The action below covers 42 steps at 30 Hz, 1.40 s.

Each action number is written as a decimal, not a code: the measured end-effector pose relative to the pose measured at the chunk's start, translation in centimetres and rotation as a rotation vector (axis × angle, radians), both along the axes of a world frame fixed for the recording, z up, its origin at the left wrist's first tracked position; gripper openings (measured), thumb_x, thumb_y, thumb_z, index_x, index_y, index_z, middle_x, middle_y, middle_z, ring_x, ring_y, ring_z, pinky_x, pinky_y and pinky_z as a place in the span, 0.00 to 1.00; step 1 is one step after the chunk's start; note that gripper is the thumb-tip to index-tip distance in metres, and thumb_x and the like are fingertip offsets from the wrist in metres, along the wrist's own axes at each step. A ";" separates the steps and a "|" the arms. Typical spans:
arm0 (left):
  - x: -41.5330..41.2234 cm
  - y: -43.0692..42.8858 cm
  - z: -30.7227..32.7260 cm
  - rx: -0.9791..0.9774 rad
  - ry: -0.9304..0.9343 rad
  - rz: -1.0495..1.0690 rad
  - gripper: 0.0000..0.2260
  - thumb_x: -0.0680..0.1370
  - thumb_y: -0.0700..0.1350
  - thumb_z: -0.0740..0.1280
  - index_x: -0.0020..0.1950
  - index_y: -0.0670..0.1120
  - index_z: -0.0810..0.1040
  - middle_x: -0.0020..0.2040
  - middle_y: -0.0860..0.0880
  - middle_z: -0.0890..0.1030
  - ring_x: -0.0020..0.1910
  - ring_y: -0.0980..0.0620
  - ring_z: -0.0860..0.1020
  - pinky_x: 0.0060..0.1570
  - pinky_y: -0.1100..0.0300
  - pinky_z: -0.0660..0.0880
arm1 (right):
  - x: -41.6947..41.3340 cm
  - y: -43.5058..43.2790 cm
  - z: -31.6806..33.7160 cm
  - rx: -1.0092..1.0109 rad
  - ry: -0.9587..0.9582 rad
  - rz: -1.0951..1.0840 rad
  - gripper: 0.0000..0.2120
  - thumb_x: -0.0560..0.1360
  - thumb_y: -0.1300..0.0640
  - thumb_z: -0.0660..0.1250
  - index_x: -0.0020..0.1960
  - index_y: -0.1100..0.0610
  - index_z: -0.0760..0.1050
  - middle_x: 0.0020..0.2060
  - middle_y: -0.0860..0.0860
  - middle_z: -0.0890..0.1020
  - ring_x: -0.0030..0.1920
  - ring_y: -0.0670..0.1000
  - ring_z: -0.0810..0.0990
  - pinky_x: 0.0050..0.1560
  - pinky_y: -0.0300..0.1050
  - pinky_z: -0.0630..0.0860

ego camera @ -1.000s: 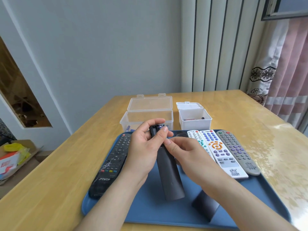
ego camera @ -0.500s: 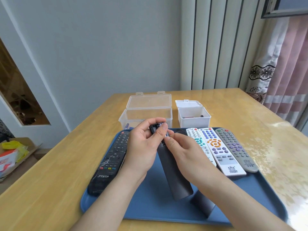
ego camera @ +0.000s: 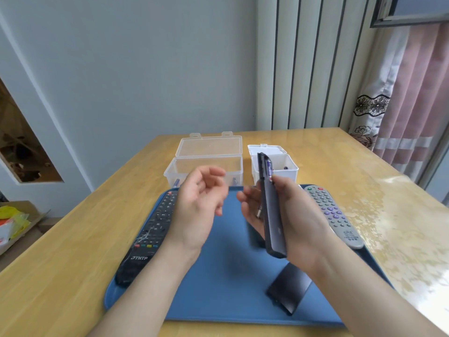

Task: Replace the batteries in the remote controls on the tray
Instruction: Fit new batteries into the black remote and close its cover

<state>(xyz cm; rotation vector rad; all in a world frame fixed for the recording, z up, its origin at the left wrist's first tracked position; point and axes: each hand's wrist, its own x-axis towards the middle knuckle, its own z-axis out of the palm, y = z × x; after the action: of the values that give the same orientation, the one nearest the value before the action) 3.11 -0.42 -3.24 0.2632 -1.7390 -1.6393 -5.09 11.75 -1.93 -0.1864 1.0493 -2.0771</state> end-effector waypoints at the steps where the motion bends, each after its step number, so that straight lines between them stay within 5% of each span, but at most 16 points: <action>1: -0.1 0.1 -0.2 -0.117 -0.038 0.019 0.06 0.72 0.39 0.66 0.46 0.47 0.79 0.38 0.55 0.80 0.32 0.56 0.72 0.34 0.64 0.70 | -0.2 0.0 -0.2 -0.037 -0.052 0.009 0.14 0.80 0.55 0.58 0.43 0.61 0.76 0.45 0.60 0.84 0.48 0.58 0.84 0.52 0.49 0.80; 3: -0.3 0.9 -0.8 -0.328 -0.104 0.010 0.07 0.71 0.40 0.70 0.44 0.52 0.82 0.38 0.58 0.81 0.33 0.54 0.72 0.35 0.63 0.71 | -0.3 0.0 -0.3 -0.061 -0.074 0.064 0.18 0.80 0.55 0.57 0.38 0.61 0.79 0.47 0.60 0.85 0.49 0.57 0.85 0.49 0.49 0.82; 5: -0.4 1.5 -1.4 -0.532 -0.136 0.053 0.08 0.69 0.44 0.70 0.46 0.55 0.81 0.36 0.59 0.77 0.30 0.55 0.68 0.34 0.64 0.69 | 0.0 -0.1 -0.1 -0.089 -0.072 0.111 0.25 0.80 0.54 0.57 0.30 0.60 0.82 0.44 0.59 0.85 0.39 0.55 0.85 0.34 0.42 0.81; 8: -0.5 1.5 -1.6 -0.718 -0.156 0.172 0.10 0.69 0.46 0.70 0.50 0.55 0.81 0.33 0.61 0.75 0.29 0.61 0.69 0.33 0.71 0.65 | 0.4 -0.1 0.0 -0.071 -0.034 0.122 0.23 0.82 0.53 0.56 0.42 0.64 0.84 0.45 0.59 0.86 0.35 0.54 0.85 0.29 0.39 0.78; 11: -0.5 1.2 -1.5 -0.574 -0.203 0.112 0.10 0.69 0.47 0.70 0.47 0.60 0.81 0.31 0.53 0.78 0.28 0.56 0.72 0.33 0.63 0.72 | 0.4 -0.1 -0.3 -0.036 0.043 0.079 0.19 0.82 0.52 0.57 0.49 0.63 0.82 0.43 0.57 0.86 0.37 0.52 0.85 0.31 0.39 0.78; 15: 0.0 0.4 -0.3 -0.203 -0.162 0.041 0.16 0.76 0.35 0.68 0.51 0.57 0.81 0.32 0.48 0.80 0.30 0.53 0.79 0.35 0.61 0.76 | -0.7 0.0 -0.4 0.102 0.319 -0.100 0.17 0.82 0.53 0.57 0.49 0.58 0.82 0.47 0.52 0.87 0.53 0.52 0.84 0.59 0.52 0.78; 18: 0.4 0.0 0.7 -0.034 -0.073 0.021 0.13 0.78 0.34 0.65 0.54 0.52 0.80 0.35 0.46 0.82 0.33 0.52 0.82 0.37 0.63 0.78 | -0.7 -0.1 -0.4 0.172 0.483 -0.180 0.16 0.83 0.55 0.56 0.50 0.60 0.80 0.48 0.54 0.86 0.48 0.52 0.86 0.55 0.53 0.80; 23: 0.4 0.5 1.0 -0.147 -0.007 0.024 0.11 0.76 0.34 0.68 0.54 0.48 0.76 0.38 0.47 0.83 0.37 0.52 0.83 0.41 0.62 0.79 | 0.4 -0.5 -1.0 0.207 0.596 -0.129 0.15 0.84 0.54 0.53 0.54 0.61 0.76 0.48 0.56 0.85 0.34 0.57 0.85 0.35 0.49 0.82; 26: 0.4 0.3 0.8 -0.370 -0.003 0.106 0.09 0.75 0.33 0.69 0.47 0.48 0.81 0.43 0.50 0.81 0.40 0.60 0.82 0.43 0.67 0.76 | 0.8 -0.5 -1.3 0.230 0.663 -0.089 0.13 0.84 0.53 0.54 0.54 0.58 0.76 0.48 0.56 0.84 0.30 0.56 0.83 0.34 0.48 0.82; 30: 0.3 -0.2 0.3 -0.586 0.020 0.278 0.06 0.75 0.41 0.69 0.49 0.49 0.84 0.47 0.55 0.79 0.47 0.54 0.80 0.47 0.60 0.77 | 1.0 -0.6 -1.6 0.273 0.743 -0.053 0.13 0.83 0.52 0.56 0.52 0.58 0.76 0.47 0.57 0.83 0.30 0.55 0.83 0.33 0.47 0.81; 38: 0.5 0.3 1.1 -0.359 0.083 0.279 0.12 0.72 0.32 0.73 0.45 0.49 0.81 0.39 0.53 0.81 0.37 0.58 0.80 0.43 0.68 0.77 | 1.5 -0.9 -1.8 0.300 0.842 -0.004 0.11 0.83 0.52 0.56 0.52 0.55 0.76 0.44 0.56 0.83 0.32 0.56 0.83 0.37 0.52 0.82; 42: 0.3 0.4 0.9 -0.415 0.075 0.307 0.14 0.71 0.33 0.74 0.47 0.51 0.83 0.46 0.55 0.82 0.40 0.59 0.81 0.43 0.68 0.77 | 2.0 -1.1 -1.8 0.251 0.771 0.052 0.13 0.83 0.53 0.55 0.53 0.58 0.76 0.40 0.56 0.82 0.30 0.55 0.81 0.35 0.50 0.80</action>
<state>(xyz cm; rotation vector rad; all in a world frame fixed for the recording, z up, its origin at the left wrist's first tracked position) 3.38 -0.01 -2.36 0.2521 -1.8297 -1.0328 -3.07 10.68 -3.77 -0.9238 1.7144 -1.8206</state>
